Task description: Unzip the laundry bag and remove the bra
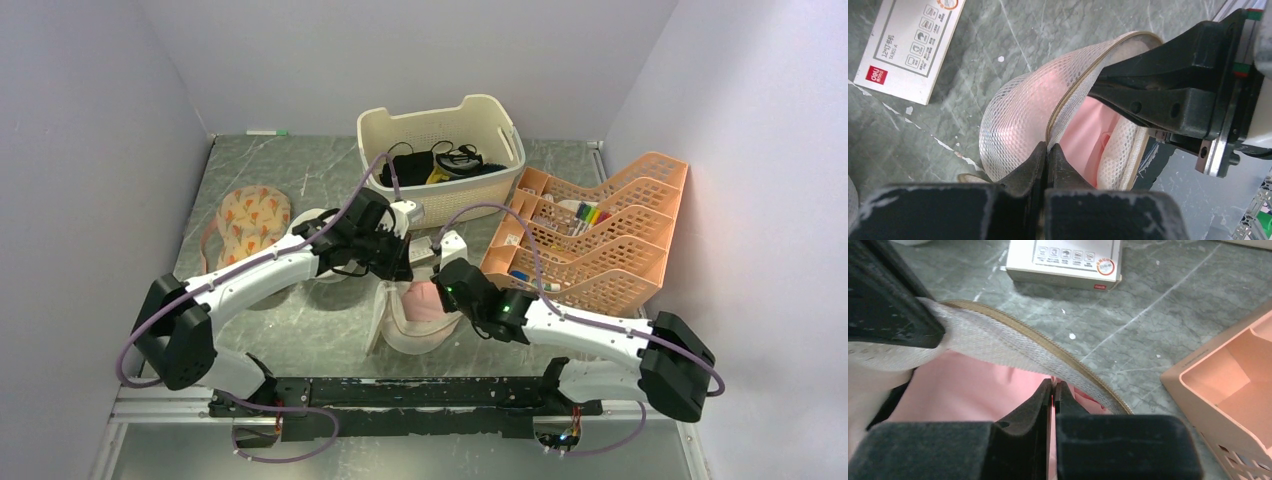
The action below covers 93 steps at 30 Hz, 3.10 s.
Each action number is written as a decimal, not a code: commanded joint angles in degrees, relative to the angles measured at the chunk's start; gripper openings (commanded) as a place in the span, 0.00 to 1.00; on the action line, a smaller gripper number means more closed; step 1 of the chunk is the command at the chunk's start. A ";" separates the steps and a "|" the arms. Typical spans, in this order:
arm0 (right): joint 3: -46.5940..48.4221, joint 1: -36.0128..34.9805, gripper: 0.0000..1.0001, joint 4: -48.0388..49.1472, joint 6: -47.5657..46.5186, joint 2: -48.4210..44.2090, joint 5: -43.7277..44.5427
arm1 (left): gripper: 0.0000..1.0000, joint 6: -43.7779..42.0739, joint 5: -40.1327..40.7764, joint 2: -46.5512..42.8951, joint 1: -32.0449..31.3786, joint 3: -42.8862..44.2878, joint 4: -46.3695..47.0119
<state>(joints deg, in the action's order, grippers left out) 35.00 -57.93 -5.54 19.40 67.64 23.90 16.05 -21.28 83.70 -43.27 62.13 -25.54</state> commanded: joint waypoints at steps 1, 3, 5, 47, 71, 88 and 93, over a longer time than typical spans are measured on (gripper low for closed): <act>1.83 -0.21 0.00 0.17 2.60 -4.13 -5.10 | 0.07 -0.63 -1.81 -2.59 0.33 -0.60 3.19; 2.21 -0.17 0.00 0.48 3.81 -5.78 -8.10 | 0.07 -0.61 -1.46 -2.46 0.31 -0.48 2.94; 2.17 -0.19 0.00 1.71 5.27 -7.71 -10.88 | 0.07 -0.74 -1.30 -1.98 0.36 -0.18 2.49; 21.95 -0.20 0.00 -1.82 8.38 -33.72 -6.42 | 0.07 -0.77 0.24 -3.63 0.33 -0.17 1.60; 23.58 -0.18 0.00 -10.80 0.12 -37.43 1.94 | 1.00 -0.11 10.79 -13.01 0.33 12.00 0.95; 32.45 -0.23 0.00 -5.50 -6.47 -24.22 6.83 | 0.99 0.85 48.89 -22.55 5.34 9.68 20.21; 39.54 -0.24 0.00 -2.69 -12.52 -13.33 9.98 | 0.99 -0.36 52.35 -23.82 5.69 4.62 22.82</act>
<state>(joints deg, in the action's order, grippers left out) 69.43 -57.93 -13.30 12.71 48.05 30.46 16.73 25.91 60.14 -38.04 68.10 -8.03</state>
